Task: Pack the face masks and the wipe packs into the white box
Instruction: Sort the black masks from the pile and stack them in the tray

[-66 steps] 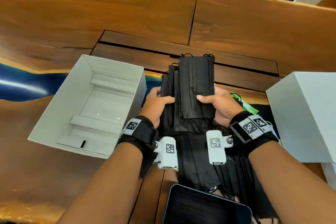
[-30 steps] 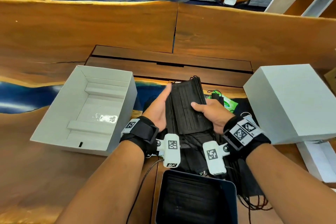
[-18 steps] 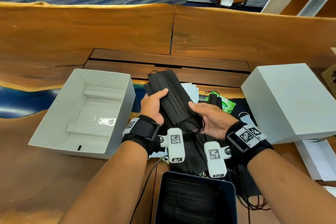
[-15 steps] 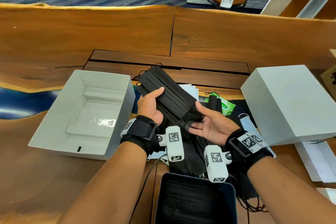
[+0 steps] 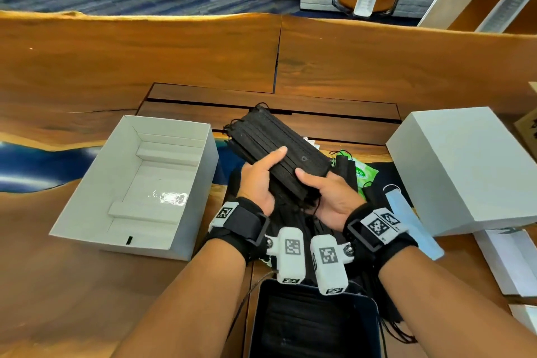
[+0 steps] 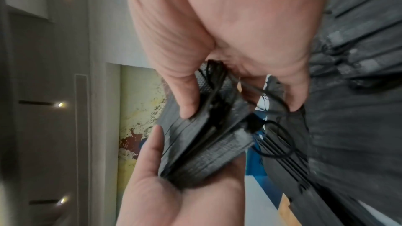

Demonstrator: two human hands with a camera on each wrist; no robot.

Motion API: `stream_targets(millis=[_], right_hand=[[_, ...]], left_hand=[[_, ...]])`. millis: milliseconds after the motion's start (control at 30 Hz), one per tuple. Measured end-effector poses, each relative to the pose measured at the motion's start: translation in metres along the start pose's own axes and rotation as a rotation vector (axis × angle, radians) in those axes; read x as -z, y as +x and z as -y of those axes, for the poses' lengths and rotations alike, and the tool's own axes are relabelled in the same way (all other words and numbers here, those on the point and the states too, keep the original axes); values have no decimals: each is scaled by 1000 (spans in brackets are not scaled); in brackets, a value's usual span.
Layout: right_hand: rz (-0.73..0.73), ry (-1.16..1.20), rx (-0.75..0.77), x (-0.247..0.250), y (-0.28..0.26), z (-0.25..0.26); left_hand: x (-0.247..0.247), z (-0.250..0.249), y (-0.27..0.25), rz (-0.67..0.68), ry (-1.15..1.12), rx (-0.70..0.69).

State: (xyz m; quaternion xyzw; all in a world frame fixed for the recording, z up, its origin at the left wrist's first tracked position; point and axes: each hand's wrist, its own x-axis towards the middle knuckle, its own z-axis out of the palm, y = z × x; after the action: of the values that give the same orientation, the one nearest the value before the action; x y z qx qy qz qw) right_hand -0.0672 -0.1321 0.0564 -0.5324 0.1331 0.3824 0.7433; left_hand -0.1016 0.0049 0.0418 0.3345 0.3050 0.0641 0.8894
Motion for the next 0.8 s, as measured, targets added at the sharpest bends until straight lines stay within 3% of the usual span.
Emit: stream_targets(millis=[133, 267, 433, 600, 700, 800], right_hand=[[-100, -57, 118, 12, 1, 19], [2, 36, 173, 9, -9, 24], [19, 43, 150, 0, -8, 11], [39, -142, 59, 37, -13, 44], [78, -195, -14, 35, -14, 44], [47, -125, -31, 24, -11, 35]], left_hand=[[19, -15, 6, 10, 130, -18], [21, -16, -1, 59, 187, 32], [9, -17, -11, 116, 198, 34], [37, -51, -5, 211, 108, 115], [26, -43, -9, 221, 261, 179], [11, -31, -12, 127, 431, 172]])
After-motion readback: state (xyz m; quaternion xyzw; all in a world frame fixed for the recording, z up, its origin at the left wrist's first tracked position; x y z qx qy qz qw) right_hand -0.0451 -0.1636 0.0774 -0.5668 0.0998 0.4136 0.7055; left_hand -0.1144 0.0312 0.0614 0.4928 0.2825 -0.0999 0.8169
